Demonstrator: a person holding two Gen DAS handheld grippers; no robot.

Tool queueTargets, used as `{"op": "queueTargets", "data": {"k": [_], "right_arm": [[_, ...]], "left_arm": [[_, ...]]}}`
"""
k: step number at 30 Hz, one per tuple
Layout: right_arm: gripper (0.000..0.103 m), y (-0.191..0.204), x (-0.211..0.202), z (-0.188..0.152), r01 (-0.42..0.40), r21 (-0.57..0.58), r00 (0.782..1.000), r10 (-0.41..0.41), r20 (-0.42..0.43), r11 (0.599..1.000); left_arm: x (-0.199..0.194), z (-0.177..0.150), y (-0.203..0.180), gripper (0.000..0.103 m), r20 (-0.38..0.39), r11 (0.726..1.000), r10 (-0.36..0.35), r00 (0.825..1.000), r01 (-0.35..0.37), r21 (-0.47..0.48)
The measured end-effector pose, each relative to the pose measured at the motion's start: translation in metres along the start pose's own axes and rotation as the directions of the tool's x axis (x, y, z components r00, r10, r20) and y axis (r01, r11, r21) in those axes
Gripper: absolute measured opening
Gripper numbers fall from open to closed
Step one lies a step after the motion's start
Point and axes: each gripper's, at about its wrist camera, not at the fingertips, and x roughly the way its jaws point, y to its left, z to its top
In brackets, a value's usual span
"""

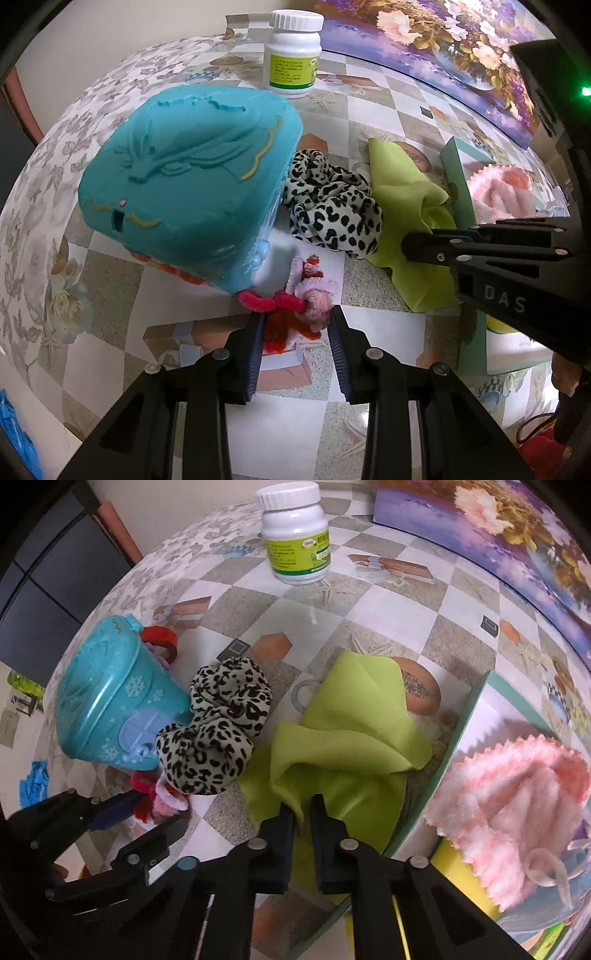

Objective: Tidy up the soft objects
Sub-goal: 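Carry the toy and lime cloth into the white tray and open both tools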

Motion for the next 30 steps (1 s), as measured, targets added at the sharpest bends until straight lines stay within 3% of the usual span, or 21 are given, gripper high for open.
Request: {"op": "queueTargets", "data": {"k": [9, 16, 23, 30], "right_arm": [[0.003, -0.012, -0.044, -0.001, -0.073, 0.077, 0.991, 0.064, 0.119, 0.994], [0.003, -0.012, -0.091, -0.003, -0.139, 0.115, 0.966, 0.109, 0.237, 0.984], [0.003, -0.028, -0.151, -0.013, -0.187, 0.143, 0.915, 0.119, 0.386, 0.972], [0.003, -0.065, -0.234, -0.037, -0.168, 0.224, 0.826, 0.013, 0.564, 0.960]], "left_arm": [[0.001, 0.005, -0.004, 0.034, -0.013, 1.000, 0.022, 1.000, -0.022, 0.006], [-0.027, 0.011, -0.016, 0.031, 0.025, 0.999, 0.027, 0.999, -0.028, 0.019], [-0.077, 0.022, -0.034, 0.031, 0.120, 0.999, 0.019, 0.993, -0.025, 0.048], [-0.136, 0.051, -0.072, 0.031, 0.247, 0.995, -0.037, 0.968, 0.012, 0.102]]}}
